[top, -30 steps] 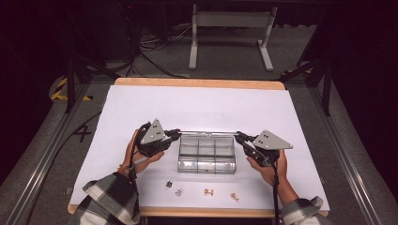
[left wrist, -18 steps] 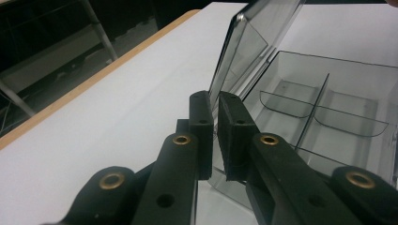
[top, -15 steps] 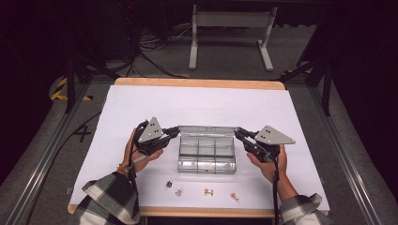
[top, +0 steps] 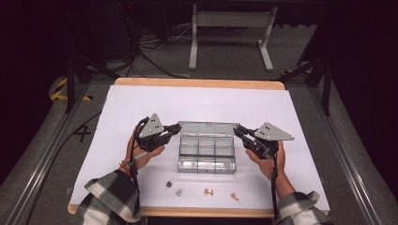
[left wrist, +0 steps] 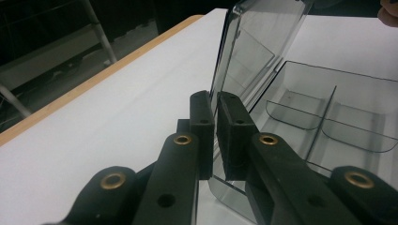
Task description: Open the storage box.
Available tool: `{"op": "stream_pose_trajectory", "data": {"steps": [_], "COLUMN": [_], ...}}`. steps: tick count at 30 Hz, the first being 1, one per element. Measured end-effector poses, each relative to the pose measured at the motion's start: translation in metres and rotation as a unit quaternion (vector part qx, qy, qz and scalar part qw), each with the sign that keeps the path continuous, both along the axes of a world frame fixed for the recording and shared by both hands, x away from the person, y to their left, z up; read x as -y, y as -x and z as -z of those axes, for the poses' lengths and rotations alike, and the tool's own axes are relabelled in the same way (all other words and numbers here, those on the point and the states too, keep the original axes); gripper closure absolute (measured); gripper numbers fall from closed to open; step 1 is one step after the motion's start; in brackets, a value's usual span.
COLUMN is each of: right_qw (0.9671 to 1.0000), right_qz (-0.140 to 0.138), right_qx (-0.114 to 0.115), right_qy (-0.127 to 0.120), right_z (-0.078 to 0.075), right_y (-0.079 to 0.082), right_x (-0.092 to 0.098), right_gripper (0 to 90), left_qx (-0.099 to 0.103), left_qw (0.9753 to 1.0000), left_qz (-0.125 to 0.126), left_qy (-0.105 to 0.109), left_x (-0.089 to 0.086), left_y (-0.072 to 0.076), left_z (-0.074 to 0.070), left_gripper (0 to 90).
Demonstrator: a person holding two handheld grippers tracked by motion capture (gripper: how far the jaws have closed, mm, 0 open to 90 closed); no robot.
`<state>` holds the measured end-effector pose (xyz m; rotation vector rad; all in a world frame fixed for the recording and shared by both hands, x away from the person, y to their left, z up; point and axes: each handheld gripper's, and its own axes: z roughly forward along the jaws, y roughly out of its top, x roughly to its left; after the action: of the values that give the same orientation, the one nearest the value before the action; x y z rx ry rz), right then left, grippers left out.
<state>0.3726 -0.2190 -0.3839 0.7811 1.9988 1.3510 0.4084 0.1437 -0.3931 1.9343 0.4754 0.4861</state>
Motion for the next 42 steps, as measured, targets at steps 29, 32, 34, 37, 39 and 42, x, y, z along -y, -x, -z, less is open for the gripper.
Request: {"op": "stream_pose_trajectory", "data": {"steps": [29,32,34,37,39,42], "right_qw": [0.9993,0.9993,0.9993,0.9989,0.9985,0.998], "right_qz": [-0.001,-0.001,0.0,0.001,0.001,0.003], "right_qx": [-0.018,-0.022,-0.024,-0.035,-0.045,-0.052], "right_qy": [-0.033,-0.031,-0.03,-0.032,-0.032,-0.036], "right_z": [0.011,0.012,0.013,0.017,0.022,0.027], "right_y": [-0.018,-0.018,-0.019,-0.021,-0.024,-0.026], "right_x": [0.001,0.0,0.0,0.001,0.0,0.001], "right_gripper": [78.0,77.4,77.3,76.5,76.3,78.0], "left_qx": [-0.012,-0.017,-0.019,-0.018,-0.023,-0.031], "left_qw": [0.9998,0.9998,0.9997,0.9997,0.9996,0.9994], "left_qz": [-0.011,-0.012,-0.012,-0.014,-0.015,-0.014], "left_qy": [-0.005,0.0,-0.001,-0.005,-0.005,-0.001], "left_x": [0.001,0.001,0.002,0.002,0.002,0.002], "left_y": [-0.012,-0.013,-0.013,-0.014,-0.015,-0.016], "left_z": [0.007,0.008,0.009,0.01,0.011,0.013], "left_gripper": [82.8,83.0,83.0,82.8,83.0,83.4]}}
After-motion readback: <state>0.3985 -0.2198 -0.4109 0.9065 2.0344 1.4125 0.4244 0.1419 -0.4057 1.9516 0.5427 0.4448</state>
